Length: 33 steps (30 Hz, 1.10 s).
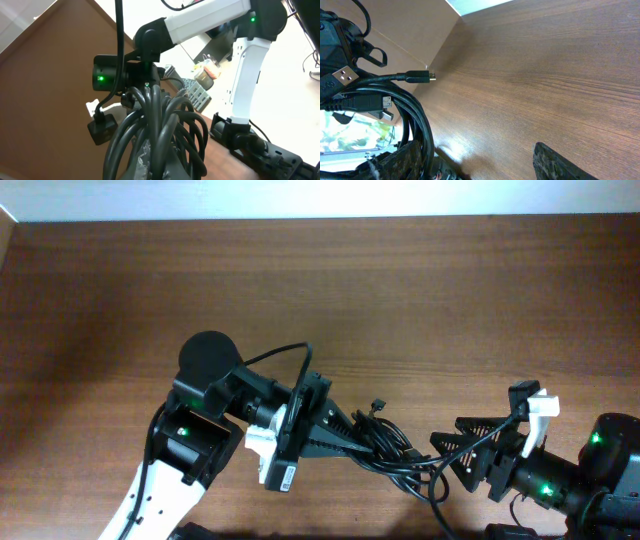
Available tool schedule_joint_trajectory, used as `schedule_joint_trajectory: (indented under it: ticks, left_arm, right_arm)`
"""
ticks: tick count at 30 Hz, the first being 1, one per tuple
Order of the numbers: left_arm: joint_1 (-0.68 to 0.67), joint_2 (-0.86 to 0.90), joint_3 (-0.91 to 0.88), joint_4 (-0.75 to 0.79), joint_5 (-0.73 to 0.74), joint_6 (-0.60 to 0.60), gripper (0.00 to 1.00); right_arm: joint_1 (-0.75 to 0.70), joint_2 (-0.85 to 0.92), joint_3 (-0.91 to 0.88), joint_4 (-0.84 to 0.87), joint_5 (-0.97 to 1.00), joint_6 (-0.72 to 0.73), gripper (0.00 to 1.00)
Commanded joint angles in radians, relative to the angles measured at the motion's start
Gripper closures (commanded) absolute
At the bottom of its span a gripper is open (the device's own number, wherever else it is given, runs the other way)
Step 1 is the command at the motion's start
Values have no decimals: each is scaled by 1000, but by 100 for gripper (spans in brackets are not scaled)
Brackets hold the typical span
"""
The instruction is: Untangle cables
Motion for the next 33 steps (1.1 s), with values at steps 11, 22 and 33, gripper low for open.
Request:
schedule_joint_trajectory:
  ticks: [11,22,33]
  left_arm:
    - [2,-10,18,20,-349,-248,100]
    - [-112,-10,18,90,-376,-259,100]
    - [-143,-11,18,157,-453,-373,100]
  right_arm:
    - [-4,-4,5,-10,-15,-37,29]
    - [-4,-4,5,-8,12,-37,25]
    - [-4,-3,4,-13,38,-37,25]
